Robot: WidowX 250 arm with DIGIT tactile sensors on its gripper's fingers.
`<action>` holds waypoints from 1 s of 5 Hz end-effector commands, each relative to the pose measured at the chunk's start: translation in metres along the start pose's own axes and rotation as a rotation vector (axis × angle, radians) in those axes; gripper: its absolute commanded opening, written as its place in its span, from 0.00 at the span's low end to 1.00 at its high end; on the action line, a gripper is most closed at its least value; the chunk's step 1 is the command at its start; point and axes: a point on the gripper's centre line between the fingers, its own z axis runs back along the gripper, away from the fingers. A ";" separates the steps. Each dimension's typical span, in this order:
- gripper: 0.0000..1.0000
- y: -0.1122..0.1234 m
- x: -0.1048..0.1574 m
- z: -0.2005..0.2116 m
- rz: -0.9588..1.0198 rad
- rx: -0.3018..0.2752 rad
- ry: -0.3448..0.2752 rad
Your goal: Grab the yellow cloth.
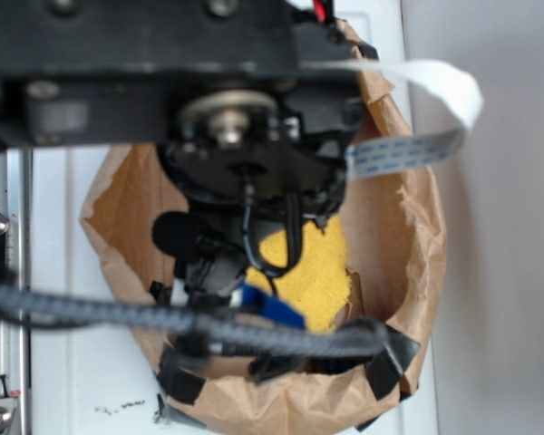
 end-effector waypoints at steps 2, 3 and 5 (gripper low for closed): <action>1.00 -0.007 0.040 -0.070 -0.033 0.072 0.085; 1.00 -0.014 0.047 -0.098 -0.077 0.055 0.132; 1.00 -0.047 0.045 -0.132 -0.184 0.007 0.196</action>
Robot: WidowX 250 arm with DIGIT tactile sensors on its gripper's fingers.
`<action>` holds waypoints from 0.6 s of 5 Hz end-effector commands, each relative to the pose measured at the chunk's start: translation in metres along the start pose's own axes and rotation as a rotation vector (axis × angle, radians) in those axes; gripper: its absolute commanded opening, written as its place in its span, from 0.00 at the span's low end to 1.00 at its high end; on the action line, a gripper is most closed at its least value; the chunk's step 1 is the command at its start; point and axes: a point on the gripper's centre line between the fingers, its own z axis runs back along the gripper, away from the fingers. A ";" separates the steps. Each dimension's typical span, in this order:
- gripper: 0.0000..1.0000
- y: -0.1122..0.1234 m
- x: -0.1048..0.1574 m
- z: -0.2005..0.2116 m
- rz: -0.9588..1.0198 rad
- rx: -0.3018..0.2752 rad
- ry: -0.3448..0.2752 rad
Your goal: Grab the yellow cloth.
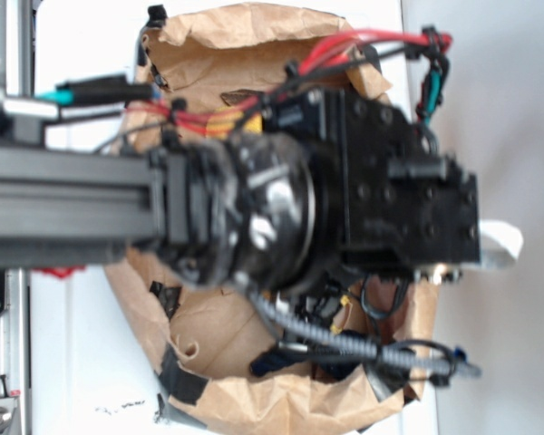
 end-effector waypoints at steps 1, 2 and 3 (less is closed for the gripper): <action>1.00 -0.032 0.017 -0.022 -0.081 0.009 0.036; 1.00 -0.035 0.017 -0.032 -0.080 0.026 0.075; 0.00 -0.026 0.016 -0.030 -0.038 0.036 0.065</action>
